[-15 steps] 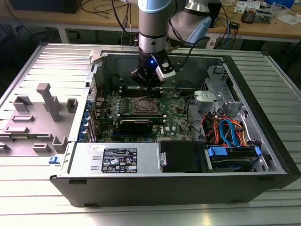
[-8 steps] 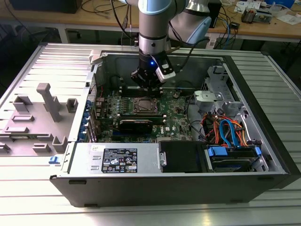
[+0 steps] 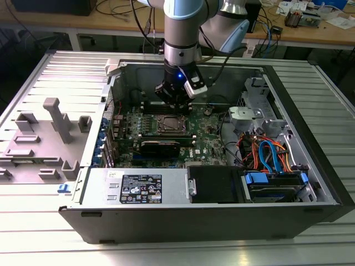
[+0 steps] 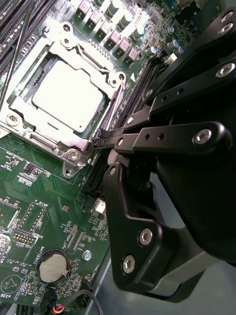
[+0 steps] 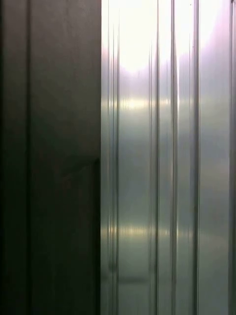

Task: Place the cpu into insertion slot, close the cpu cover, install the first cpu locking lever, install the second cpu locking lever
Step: 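Install the first cpu locking lever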

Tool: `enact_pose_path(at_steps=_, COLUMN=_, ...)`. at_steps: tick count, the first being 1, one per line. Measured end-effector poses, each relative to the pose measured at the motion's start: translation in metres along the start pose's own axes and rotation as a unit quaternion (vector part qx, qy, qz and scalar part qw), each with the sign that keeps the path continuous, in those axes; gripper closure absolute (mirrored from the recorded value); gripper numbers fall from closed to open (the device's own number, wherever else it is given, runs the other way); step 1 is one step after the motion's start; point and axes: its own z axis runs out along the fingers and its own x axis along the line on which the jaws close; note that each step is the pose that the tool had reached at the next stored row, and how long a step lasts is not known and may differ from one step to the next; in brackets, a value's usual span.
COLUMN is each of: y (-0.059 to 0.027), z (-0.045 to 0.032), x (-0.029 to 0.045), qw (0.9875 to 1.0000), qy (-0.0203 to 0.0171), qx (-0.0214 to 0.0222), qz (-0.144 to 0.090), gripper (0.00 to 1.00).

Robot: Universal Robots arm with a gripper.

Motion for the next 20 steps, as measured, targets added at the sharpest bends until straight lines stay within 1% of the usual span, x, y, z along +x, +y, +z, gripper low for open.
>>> enact_pose_path(at_steps=6, y=0.0, z=0.0011, x=0.0, qw=1.0, qy=0.0001, qx=0.0001, qz=0.0, gripper=0.89)
enact_pose_path(at_steps=11, y=0.0, z=-0.0014, x=-0.0001, qw=1.0, qy=0.0, qx=-0.0001, qz=0.0, gripper=0.89)
enact_pose_path(at_steps=20, y=-0.0002, z=-0.0016, x=0.0, qw=1.0, qy=0.0, qx=0.0002, qz=0.0, gripper=0.89)
